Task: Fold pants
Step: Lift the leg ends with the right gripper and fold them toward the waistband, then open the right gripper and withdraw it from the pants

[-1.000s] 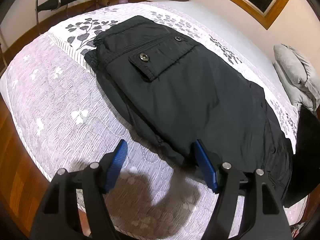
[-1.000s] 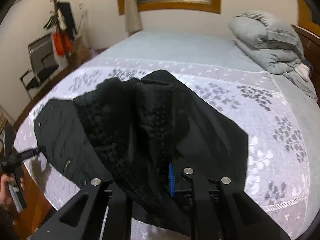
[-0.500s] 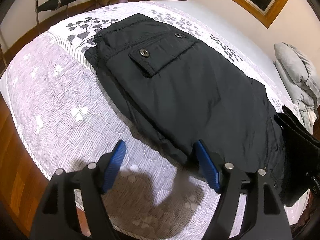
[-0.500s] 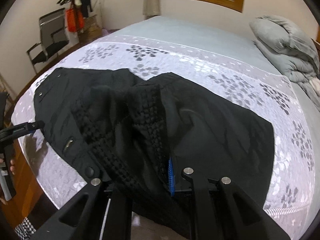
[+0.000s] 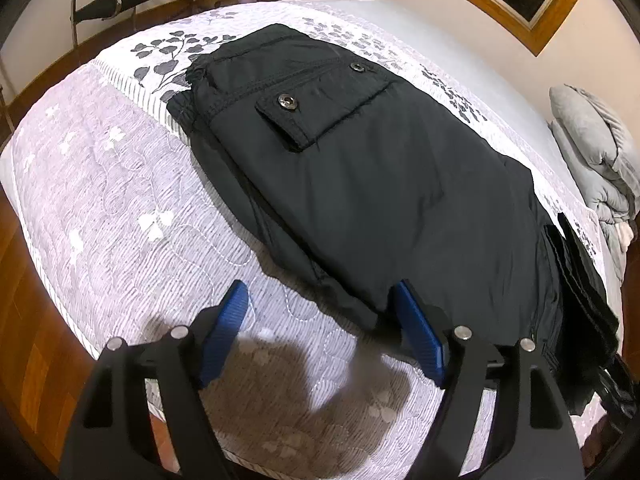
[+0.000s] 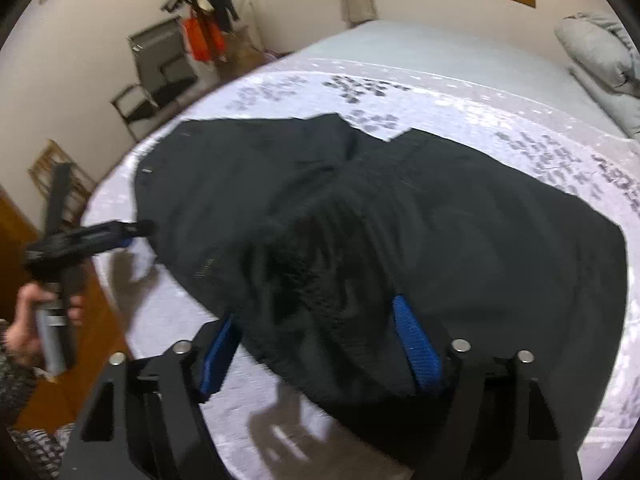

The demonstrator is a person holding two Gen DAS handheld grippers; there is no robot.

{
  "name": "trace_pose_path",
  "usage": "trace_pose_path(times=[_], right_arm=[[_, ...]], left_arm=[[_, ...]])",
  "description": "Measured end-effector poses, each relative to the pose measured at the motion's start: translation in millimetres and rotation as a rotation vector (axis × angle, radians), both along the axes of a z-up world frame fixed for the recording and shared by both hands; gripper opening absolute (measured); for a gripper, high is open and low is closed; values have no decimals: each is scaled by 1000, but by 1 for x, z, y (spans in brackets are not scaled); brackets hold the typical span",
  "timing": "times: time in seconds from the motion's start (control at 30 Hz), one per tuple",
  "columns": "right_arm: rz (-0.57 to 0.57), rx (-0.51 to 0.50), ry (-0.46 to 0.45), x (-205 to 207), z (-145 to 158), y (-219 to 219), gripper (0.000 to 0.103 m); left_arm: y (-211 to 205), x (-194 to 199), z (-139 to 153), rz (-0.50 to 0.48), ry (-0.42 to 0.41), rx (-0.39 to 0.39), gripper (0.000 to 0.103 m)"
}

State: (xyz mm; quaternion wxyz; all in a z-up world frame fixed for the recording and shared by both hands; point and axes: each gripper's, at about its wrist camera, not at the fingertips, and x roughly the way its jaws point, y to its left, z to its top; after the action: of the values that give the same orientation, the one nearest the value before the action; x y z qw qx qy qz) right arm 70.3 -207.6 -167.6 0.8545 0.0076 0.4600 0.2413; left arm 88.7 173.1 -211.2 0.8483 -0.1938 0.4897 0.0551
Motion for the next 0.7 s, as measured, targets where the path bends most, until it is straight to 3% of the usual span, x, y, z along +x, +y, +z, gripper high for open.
trace_pose_path(times=[0.2, 0.33, 0.6, 0.67, 0.7], right_arm=[[49, 160, 38, -20, 16, -12, 88], [-7, 57, -51, -23, 23, -10, 87], [-3, -123, -100, -3, 11, 14, 64], [10, -114, -78, 4, 4, 14, 44], [8, -103, -61, 6, 1, 14, 40]], left_arm=[[-2, 1, -1, 0, 1, 0, 77], [-3, 2, -2, 4, 3, -6, 78], [-4, 2, -3, 0, 5, -9, 79], [-3, 2, -4, 0, 6, -14, 81], [-4, 3, -4, 0, 6, -15, 81]])
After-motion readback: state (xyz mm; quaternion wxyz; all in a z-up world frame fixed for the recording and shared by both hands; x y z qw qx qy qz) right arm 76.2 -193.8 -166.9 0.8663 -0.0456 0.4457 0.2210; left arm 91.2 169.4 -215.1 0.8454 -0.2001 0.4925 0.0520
